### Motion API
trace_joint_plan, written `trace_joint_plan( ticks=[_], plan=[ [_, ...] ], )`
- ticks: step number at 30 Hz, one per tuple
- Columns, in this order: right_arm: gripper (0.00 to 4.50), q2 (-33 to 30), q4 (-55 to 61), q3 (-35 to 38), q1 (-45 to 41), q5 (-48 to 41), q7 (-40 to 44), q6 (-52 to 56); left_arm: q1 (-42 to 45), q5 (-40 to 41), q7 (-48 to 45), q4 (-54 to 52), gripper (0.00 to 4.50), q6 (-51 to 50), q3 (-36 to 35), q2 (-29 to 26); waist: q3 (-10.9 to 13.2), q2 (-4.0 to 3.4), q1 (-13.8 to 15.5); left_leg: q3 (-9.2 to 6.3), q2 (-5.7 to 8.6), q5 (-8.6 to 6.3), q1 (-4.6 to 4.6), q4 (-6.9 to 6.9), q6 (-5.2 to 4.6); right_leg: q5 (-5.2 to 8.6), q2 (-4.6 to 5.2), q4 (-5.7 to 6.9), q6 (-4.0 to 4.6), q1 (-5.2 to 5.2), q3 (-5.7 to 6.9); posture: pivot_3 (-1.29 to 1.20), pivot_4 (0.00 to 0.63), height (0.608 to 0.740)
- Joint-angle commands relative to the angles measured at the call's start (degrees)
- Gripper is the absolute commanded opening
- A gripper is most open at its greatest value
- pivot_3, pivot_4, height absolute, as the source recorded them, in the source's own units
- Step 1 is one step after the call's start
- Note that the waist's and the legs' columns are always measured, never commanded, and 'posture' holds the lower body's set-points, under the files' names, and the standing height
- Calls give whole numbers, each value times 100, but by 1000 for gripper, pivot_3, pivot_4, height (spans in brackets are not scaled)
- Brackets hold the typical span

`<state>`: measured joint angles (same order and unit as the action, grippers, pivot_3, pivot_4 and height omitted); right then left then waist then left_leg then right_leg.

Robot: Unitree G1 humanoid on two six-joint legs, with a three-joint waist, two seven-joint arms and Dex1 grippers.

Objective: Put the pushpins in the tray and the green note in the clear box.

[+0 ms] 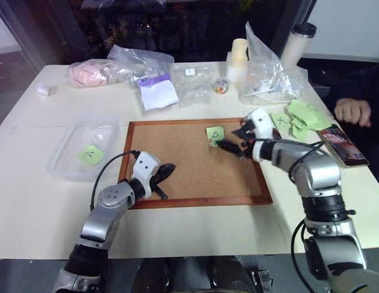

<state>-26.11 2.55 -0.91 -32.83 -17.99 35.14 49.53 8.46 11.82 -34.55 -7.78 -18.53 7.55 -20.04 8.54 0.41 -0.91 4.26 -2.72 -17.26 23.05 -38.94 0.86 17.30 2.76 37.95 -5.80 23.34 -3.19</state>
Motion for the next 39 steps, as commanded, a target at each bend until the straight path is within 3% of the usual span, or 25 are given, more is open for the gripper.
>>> trace_joint_plan(
  ticks=[1,16,19,21,28,39],
  plan=[
    [1811,3,-64,-63,-132,150,-100,-236,-176,-33,-61,176,0,-175,109,-30,0,0,-4,0,0,0,1,0,0,0,0,-1,0,0,0,0,150,740],
    [1811,255,-1399,-231,-632,466,-97,-960,-292,-35,20,13,0,-227,89,-6,0,0,-19,2,0,0,-1,2,0,0,-7,-1,0,2,1,0,150,740],
    [942,253,-1496,-260,-668,510,-80,-1008,-302,-33,33,2,0,-231,82,-9,0,0,-21,2,0,0,0,3,0,0,-7,-1,0,2,1,0,150,740],
    [41,252,-1489,-265,-664,488,-32,-956,-307,-31,44,-6,0,-237,78,-12,0,0,-22,2,0,0,0,3,0,0,-7,-1,0,2,1,0,150,740],
    [13,251,-1324,-282,-558,496,37,-837,-310,-26,66,-21,0,-246,63,-8,0,0,-28,2,-1,0,-1,5,0,0,-7,-1,0,3,0,0,150,740],
    [13,18,-503,300,-727,112,-112,-219,-332,-42,29,12,0,-260,128,-15,0,0,-24,1,-4,-1,1,7,-1,0,-5,-2,1,5,1,0,150,740]
  ],
)
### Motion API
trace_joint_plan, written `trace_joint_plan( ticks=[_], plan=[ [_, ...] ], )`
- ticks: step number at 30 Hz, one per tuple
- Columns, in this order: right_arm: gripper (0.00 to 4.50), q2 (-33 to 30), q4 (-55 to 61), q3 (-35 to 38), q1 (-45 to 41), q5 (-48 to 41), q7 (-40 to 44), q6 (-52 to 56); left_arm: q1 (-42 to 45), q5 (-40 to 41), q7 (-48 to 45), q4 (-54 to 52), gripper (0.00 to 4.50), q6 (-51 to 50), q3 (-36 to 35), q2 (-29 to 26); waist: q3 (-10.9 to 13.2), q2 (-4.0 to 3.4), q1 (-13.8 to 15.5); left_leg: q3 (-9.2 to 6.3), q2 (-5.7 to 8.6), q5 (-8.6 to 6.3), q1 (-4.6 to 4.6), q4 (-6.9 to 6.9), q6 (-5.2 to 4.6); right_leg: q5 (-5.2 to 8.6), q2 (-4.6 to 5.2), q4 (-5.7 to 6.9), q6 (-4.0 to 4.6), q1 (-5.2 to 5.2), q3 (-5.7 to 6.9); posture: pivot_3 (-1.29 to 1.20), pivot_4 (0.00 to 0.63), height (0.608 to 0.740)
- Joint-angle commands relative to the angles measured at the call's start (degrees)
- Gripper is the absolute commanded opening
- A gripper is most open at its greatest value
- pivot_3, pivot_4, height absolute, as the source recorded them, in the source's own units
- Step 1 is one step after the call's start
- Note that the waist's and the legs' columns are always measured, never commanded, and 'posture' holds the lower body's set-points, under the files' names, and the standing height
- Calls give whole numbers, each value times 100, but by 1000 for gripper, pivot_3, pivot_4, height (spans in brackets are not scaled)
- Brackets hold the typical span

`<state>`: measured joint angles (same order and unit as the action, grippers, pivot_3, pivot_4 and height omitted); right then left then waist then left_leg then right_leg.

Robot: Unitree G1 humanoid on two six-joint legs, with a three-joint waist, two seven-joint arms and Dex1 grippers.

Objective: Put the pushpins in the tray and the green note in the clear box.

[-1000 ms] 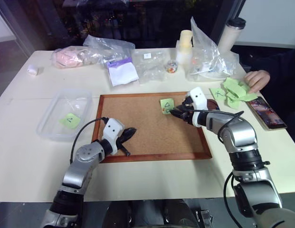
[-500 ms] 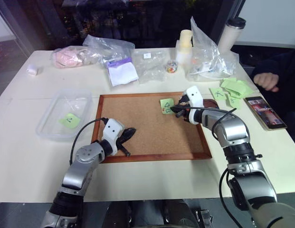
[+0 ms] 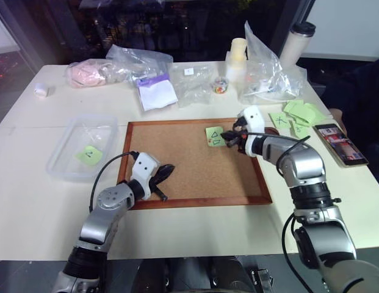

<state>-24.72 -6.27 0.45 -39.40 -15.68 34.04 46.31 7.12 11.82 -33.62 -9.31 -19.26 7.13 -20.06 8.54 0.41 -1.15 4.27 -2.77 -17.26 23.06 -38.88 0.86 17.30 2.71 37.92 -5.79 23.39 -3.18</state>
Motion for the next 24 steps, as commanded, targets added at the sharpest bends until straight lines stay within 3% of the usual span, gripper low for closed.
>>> trace_joint_plan(
  ticks=[1,6,14,19,22,24],
  plan=[
    [13,-157,445,168,-35,-131,2,133,-194,-43,-69,171,0,-183,173,-13,0,0,1,0,0,0,0,0,0,0,0,0,0,0,0,0,150,740],
    [13,-436,537,453,93,-171,-78,212,-165,-43,-84,179,0,-186,190,-9,0,0,7,0,0,0,1,1,-1,0,0,-2,0,0,0,0,150,740],
    [13,-1181,-486,961,334,37,-145,-346,-132,-39,-127,242,0,-149,217,-19,0,0,20,5,6,-2,2,3,-4,0,0,-13,0,-3,0,0,150,740],
    [13,-1269,-1004,914,471,100,-28,-618,-83,-43,-153,277,0,-145,237,-12,0,0,19,8,6,-2,1,2,-4,0,-1,-13,0,-4,-1,0,150,740],
    [891,-1248,-1224,899,475,135,15,-773,-67,-49,-161,296,0,-132,233,-9,0,0,22,7,7,-2,0,2,-4,0,-2,-13,-1,-6,-1,0,150,740],
    [1942,-1261,-1296,887,474,157,29,-837,-71,-56,-162,298,0,-125,228,-5,0,0,28,7,7,-2,1,2,-4,0,-2,-13,-1,-6,-1,0,150,740]
  ],
)
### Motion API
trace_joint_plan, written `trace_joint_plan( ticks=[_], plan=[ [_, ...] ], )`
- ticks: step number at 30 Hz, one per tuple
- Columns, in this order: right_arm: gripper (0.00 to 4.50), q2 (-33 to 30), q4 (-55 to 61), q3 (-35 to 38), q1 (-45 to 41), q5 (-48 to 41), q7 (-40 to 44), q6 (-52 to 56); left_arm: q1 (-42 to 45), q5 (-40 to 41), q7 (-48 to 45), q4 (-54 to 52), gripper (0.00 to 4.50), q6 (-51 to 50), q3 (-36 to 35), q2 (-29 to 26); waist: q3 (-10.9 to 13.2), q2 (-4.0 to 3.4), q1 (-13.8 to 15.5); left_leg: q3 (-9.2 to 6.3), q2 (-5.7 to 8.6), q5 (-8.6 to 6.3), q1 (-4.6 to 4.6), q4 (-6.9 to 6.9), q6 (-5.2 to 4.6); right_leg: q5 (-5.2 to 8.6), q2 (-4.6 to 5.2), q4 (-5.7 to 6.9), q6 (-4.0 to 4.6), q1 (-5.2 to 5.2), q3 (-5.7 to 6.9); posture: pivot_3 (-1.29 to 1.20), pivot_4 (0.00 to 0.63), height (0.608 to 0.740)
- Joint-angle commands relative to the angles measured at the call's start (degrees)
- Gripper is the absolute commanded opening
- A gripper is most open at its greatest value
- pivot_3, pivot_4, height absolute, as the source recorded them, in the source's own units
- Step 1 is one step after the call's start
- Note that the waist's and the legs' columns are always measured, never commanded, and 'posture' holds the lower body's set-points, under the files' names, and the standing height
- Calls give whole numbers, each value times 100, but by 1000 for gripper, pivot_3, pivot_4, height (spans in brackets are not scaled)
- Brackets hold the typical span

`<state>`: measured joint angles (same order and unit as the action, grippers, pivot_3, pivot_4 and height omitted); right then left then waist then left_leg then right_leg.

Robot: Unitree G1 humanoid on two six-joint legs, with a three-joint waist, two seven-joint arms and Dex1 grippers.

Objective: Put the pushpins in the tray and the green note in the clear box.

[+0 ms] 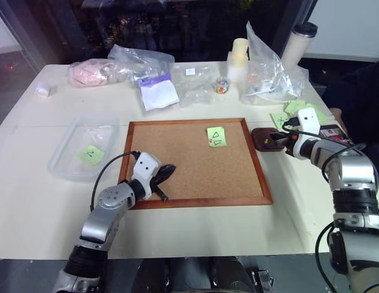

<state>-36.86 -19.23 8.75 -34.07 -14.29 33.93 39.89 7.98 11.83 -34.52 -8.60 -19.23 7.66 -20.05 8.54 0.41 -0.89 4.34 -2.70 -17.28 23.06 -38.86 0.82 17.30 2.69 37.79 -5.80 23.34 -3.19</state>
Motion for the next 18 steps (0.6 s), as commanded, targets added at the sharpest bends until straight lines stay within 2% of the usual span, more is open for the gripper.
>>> trace_joint_plan(
  ticks=[1,2,4,5,13,18],
  plan=[
    [2299,-58,-24,58,-67,22,43,-214,-160,-58,-69,224,0,-131,171,-2,0,0,1,0,0,0,0,0,0,0,0,0,0,0,0,0,150,740],
    [2972,-67,-30,59,-75,20,43,-220,-167,-57,-68,216,0,-134,164,-4,0,0,1,0,0,0,0,0,0,0,0,0,0,0,0,0,150,740],
    [4031,-85,2,86,-106,-10,57,-201,-195,-54,-65,190,0,-142,156,-10,0,0,0,-1,-1,0,0,0,0,0,0,0,0,0,0,0,150,740],
    [4423,-93,36,88,-123,-15,62,-189,-207,-55,-62,183,0,-143,155,-11,0,0,1,-1,-1,0,0,0,0,0,0,0,0,0,0,0,150,740],
    [4480,77,952,-134,-255,-159,118,219,-184,-53,-61,193,0,-149,139,-9,0,-1,-2,-5,-2,0,0,0,0,0,1,0,0,0,0,0,150,740],
    [4480,627,1703,-634,-224,-251,100,515,-150,-51,-80,220,0,-150,137,-15,0,-1,-5,-9,-5,0,-1,0,0,0,0,0,0,-1,0,0,150,740]
  ],
)
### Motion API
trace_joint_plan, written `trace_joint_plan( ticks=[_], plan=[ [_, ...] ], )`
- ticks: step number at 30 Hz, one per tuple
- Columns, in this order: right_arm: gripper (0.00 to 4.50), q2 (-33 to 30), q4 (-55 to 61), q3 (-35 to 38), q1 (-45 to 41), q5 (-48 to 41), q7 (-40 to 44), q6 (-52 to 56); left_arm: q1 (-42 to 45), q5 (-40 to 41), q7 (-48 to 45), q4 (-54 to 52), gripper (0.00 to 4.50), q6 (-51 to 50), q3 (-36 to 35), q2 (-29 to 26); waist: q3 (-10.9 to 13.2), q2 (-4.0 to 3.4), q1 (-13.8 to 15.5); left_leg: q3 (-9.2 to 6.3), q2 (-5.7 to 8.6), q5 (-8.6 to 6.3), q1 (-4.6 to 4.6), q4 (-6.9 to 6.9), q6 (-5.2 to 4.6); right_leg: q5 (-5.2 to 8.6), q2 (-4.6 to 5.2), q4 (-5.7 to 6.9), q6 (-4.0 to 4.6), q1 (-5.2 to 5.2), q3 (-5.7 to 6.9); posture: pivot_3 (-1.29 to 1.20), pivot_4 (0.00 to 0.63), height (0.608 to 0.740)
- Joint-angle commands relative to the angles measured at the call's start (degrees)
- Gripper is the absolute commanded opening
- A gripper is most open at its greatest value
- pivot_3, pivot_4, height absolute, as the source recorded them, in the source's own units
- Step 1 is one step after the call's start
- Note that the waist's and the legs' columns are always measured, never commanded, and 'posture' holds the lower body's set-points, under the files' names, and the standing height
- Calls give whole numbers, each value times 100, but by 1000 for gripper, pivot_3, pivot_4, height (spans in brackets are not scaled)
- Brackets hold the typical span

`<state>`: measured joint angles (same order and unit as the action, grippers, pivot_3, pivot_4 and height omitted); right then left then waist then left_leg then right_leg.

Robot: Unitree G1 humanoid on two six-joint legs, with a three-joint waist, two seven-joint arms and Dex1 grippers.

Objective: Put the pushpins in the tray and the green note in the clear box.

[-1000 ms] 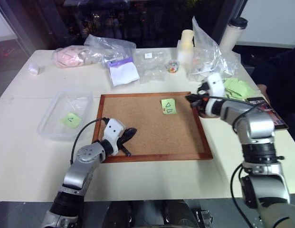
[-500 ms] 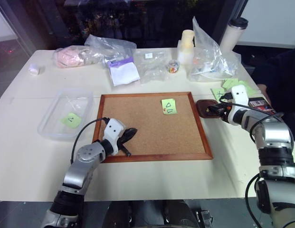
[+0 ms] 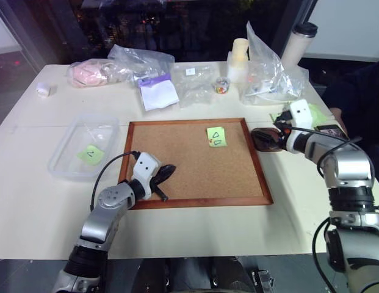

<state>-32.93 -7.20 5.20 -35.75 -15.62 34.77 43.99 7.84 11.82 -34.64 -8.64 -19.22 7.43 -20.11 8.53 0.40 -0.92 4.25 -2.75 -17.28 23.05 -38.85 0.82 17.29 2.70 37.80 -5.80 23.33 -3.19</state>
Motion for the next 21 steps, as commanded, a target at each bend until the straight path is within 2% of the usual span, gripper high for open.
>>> trace_joint_plan(
  ticks=[1,7,11,21],
  plan=[
    [4480,406,510,-477,-83,-58,-4,83,-126,-49,-73,227,0,-158,161,-11,0,0,-2,0,0,0,0,0,0,0,0,0,0,0,0,0,150,740],
    [4480,1047,189,-1049,-369,171,-125,-198,-126,-51,-67,194,0,-176,154,-31,0,0,3,0,0,0,3,-1,0,0,5,1,0,2,1,0,150,740],
    [2581,1184,-69,-1252,-471,346,-113,-362,-200,-44,-15,86,0,-208,116,-39,0,0,0,-1,0,0,2,0,1,0,4,1,0,2,4,0,150,740],
    [2581,1257,-555,-1315,-431,476,8,-585,-320,-37,67,-22,0,-227,98,-31,0,0,-29,2,-1,0,3,3,0,0,1,0,0,5,4,0,150,740]
  ],
)
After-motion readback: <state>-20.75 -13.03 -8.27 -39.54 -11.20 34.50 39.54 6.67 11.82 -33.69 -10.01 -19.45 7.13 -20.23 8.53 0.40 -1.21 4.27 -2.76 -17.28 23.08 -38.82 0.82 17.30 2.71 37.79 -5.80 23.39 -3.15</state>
